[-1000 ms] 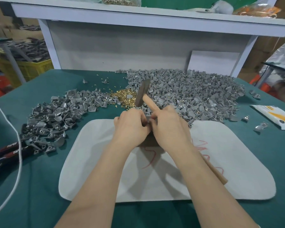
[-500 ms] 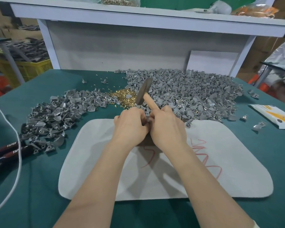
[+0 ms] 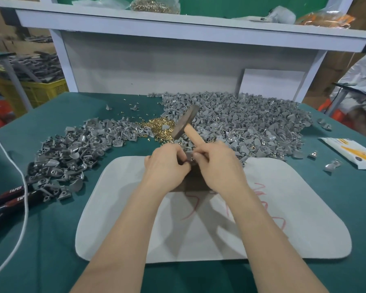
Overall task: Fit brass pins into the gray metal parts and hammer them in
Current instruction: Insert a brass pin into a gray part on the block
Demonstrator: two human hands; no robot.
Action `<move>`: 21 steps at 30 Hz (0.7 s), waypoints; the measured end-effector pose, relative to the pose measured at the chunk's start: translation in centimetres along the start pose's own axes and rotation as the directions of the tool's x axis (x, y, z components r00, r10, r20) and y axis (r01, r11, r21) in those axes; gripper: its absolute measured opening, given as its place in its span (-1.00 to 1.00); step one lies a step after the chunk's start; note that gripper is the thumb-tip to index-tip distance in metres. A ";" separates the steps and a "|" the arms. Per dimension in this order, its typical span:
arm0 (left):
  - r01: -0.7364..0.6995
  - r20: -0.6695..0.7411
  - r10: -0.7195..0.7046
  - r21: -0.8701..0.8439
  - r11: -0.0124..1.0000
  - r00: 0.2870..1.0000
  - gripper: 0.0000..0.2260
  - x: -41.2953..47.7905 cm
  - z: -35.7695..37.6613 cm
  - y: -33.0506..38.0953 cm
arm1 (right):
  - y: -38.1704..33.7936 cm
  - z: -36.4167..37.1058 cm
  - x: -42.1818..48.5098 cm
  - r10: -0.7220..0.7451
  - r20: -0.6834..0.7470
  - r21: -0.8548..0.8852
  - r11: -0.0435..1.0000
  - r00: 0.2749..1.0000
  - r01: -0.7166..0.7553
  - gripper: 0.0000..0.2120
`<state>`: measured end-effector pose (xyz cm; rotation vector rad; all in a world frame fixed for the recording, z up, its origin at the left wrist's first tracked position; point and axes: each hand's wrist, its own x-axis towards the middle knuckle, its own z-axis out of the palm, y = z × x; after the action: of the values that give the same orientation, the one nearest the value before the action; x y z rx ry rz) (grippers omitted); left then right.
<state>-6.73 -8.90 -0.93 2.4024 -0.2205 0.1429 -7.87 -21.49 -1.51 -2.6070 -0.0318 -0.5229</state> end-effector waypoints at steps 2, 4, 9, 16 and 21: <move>0.000 0.014 0.000 -0.001 1.000 1.000 -0.81 0.1 -0.1 -0.2 | 0.6 -0.5 0.3 0.042 -0.010 0.141 0.989 0.999 -0.040 -0.83; -0.010 0.024 0.010 0.008 1.000 1.000 -0.78 0.2 -0.1 -0.4 | 1.6 -0.9 0.5 0.099 -0.014 0.180 0.979 0.995 -0.095 -0.80; -0.009 0.038 0.009 0.011 1.000 0.999 -0.78 0.1 -0.2 -0.4 | 4.5 -1.3 1.2 0.304 0.077 0.120 0.943 0.950 -0.311 -0.77; -0.036 0.042 0.036 -0.014 0.999 0.998 -0.89 0.2 -0.1 -0.3 | 4.3 -0.6 1.4 0.268 -0.003 -0.026 0.963 0.963 -0.268 -0.82; -0.040 0.020 0.039 0.030 0.999 0.999 -0.92 0.3 0.1 -0.1 | 1.3 -0.5 0.6 -0.022 0.032 0.121 0.992 0.999 0.018 -0.94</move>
<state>-6.42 -8.90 -1.05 2.4317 -0.2767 0.1421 -7.32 -22.89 -1.45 -2.4994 -0.0971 -0.4691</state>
